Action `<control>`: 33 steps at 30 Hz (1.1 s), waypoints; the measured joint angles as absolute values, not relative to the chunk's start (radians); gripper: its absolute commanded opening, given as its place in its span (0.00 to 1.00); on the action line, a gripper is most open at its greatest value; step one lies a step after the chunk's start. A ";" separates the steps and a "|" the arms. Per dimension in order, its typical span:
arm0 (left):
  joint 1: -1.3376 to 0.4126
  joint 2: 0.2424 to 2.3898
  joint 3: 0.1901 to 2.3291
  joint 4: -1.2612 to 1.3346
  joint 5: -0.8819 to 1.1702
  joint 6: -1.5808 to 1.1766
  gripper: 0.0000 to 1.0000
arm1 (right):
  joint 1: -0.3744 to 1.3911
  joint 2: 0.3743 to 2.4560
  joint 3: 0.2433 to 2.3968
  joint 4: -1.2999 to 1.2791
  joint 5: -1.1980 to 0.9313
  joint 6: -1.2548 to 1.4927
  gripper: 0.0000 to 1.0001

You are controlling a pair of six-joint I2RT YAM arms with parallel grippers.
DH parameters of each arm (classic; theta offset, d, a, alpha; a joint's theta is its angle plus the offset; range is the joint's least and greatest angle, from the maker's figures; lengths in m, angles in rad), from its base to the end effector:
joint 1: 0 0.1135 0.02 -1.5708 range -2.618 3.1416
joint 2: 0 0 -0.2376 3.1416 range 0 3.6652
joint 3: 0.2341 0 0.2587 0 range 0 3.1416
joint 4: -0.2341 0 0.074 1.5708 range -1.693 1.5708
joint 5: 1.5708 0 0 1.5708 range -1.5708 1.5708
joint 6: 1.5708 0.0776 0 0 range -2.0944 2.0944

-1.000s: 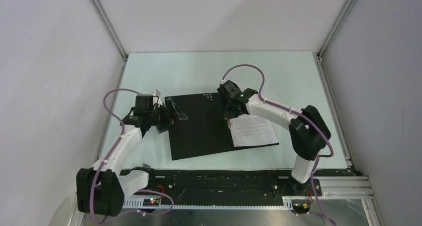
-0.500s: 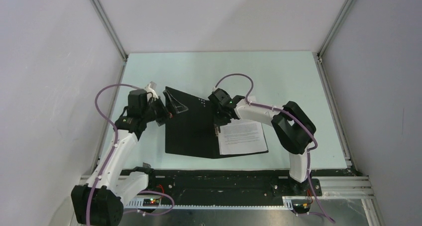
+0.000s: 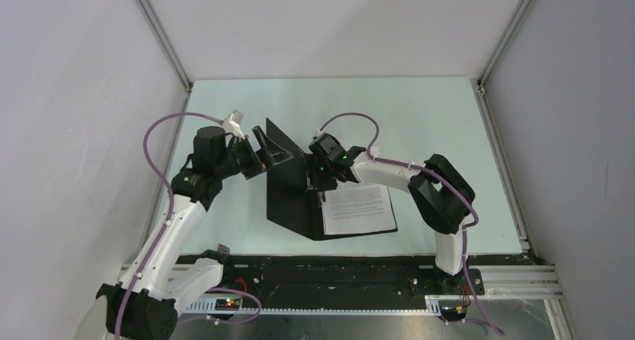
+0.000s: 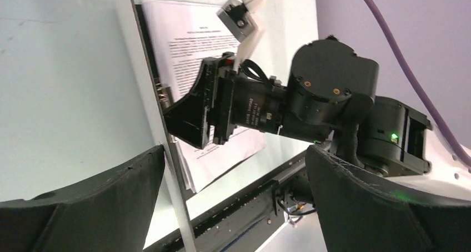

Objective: Put the files into the folder

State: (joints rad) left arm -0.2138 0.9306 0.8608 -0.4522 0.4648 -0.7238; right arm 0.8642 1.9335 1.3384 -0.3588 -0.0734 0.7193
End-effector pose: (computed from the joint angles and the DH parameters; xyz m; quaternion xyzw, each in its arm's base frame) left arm 0.2443 -0.0886 0.2749 -0.1009 0.8442 -0.3980 0.3446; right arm 0.2774 0.3337 0.1208 -0.0800 0.9489 0.2404 0.1883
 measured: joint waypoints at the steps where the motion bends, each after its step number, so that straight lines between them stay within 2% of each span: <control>1: -0.234 0.937 0.874 -0.452 0.459 -0.727 1.00 | 0.859 1.925 1.333 -0.356 -0.073 0.723 0.52; 7: -0.367 0.995 0.971 -0.451 0.405 -0.744 1.00 | 0.789 1.784 1.240 -0.357 -0.069 0.728 0.70; 11: -0.435 1.047 1.037 -0.451 0.360 -0.752 1.00 | 0.707 1.633 1.161 -0.361 -0.052 0.722 0.78; 20: -0.601 1.216 1.180 -0.436 0.249 -0.752 1.00 | 0.517 1.308 0.981 -0.386 -0.022 0.705 0.83; 33: -0.692 1.512 1.287 -0.348 0.211 -0.762 1.00 | 0.375 1.011 0.923 -0.503 0.043 0.661 0.89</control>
